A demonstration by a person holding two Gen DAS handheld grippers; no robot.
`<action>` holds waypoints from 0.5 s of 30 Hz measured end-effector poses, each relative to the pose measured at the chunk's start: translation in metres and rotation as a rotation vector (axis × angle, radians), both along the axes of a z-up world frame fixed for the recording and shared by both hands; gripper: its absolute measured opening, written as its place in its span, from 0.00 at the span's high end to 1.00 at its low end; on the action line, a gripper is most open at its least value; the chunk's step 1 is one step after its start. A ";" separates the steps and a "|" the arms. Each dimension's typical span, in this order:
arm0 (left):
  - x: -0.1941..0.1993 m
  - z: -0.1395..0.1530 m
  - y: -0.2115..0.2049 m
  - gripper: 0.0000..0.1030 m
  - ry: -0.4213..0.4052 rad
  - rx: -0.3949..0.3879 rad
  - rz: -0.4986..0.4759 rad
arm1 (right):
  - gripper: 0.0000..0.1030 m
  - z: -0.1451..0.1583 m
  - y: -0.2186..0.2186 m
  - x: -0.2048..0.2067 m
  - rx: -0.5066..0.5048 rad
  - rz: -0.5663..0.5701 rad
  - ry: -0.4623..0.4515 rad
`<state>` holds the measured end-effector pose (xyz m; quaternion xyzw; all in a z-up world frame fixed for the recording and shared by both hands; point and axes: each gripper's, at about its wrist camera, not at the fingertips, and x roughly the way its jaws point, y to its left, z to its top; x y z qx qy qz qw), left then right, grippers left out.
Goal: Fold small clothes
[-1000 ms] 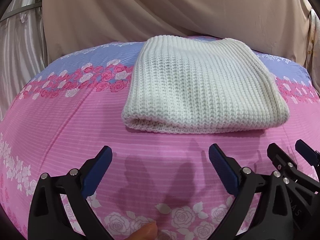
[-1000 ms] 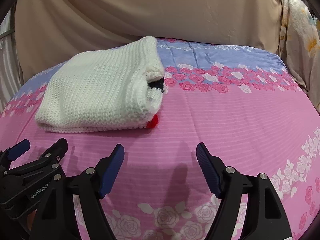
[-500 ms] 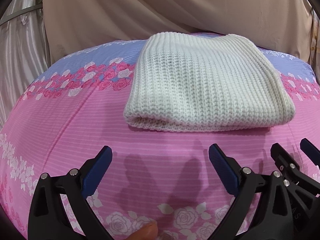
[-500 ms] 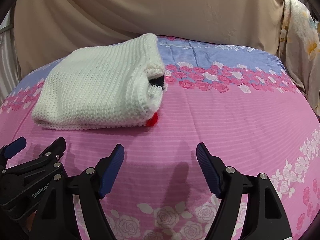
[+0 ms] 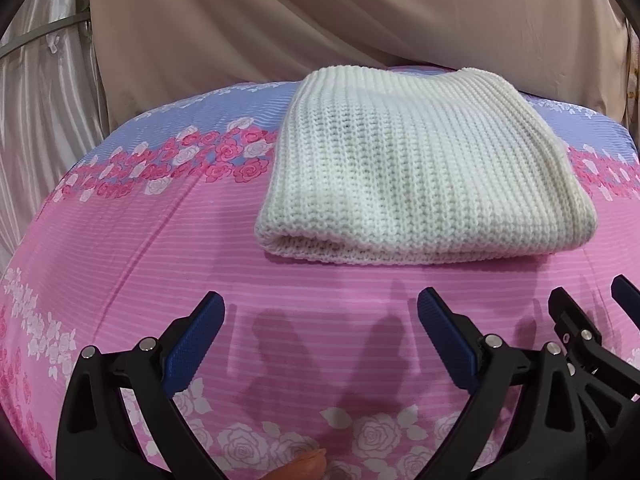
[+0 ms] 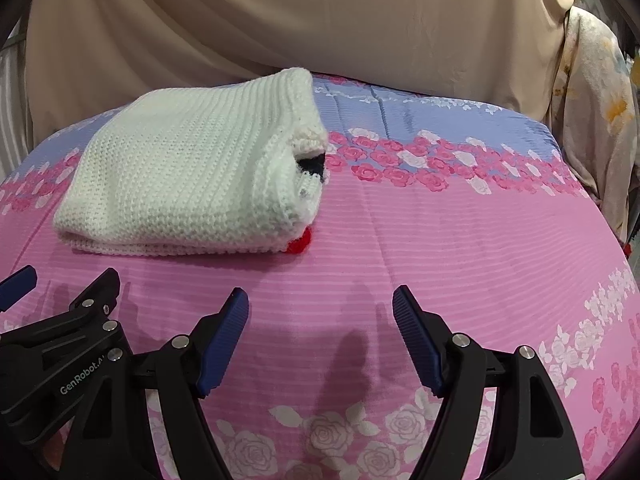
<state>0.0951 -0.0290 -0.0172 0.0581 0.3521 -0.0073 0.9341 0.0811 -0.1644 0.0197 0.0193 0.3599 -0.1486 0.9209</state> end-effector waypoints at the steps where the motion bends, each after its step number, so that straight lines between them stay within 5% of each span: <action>1: 0.000 0.000 0.000 0.08 0.000 0.000 0.000 | 0.30 0.000 0.000 0.000 -0.002 0.000 0.000; 15: -0.003 0.002 -0.001 0.08 -0.008 0.012 0.002 | 0.30 0.000 0.000 -0.001 -0.002 0.002 0.000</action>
